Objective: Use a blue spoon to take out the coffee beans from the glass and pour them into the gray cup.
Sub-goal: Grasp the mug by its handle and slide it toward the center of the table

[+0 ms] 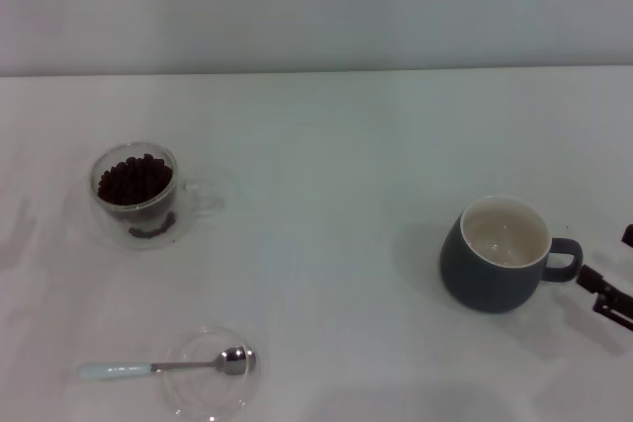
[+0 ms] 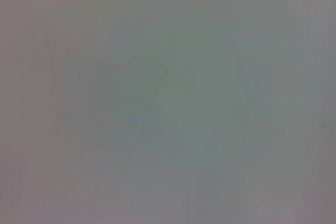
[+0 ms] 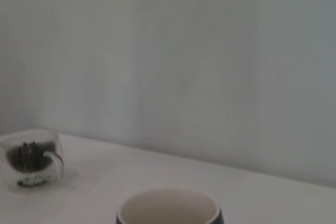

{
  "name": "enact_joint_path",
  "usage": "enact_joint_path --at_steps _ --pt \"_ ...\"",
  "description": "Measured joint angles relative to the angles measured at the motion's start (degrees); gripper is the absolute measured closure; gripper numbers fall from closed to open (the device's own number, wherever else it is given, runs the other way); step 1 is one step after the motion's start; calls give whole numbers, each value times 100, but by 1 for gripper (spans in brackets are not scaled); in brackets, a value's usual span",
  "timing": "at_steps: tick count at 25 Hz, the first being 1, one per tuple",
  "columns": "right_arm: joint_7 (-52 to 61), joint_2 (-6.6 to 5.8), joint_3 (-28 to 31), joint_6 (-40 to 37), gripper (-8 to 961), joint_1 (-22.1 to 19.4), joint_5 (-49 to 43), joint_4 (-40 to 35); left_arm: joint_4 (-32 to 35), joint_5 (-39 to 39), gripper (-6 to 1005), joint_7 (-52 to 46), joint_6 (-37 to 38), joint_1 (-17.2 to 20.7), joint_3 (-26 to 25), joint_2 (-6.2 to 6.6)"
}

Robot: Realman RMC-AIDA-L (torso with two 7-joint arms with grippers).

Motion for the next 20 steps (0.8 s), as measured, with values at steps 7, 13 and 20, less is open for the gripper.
enact_joint_path --at_steps 7,13,20 --pt "-431 275 -7 473 87 56 -3 3 -29 0 127 0 184 67 14 -10" --pt "-857 457 311 651 101 18 50 3 -35 1 127 -7 266 110 112 -13" --pt "-1073 507 519 728 127 90 65 206 -36 0 126 -18 298 115 158 -13"
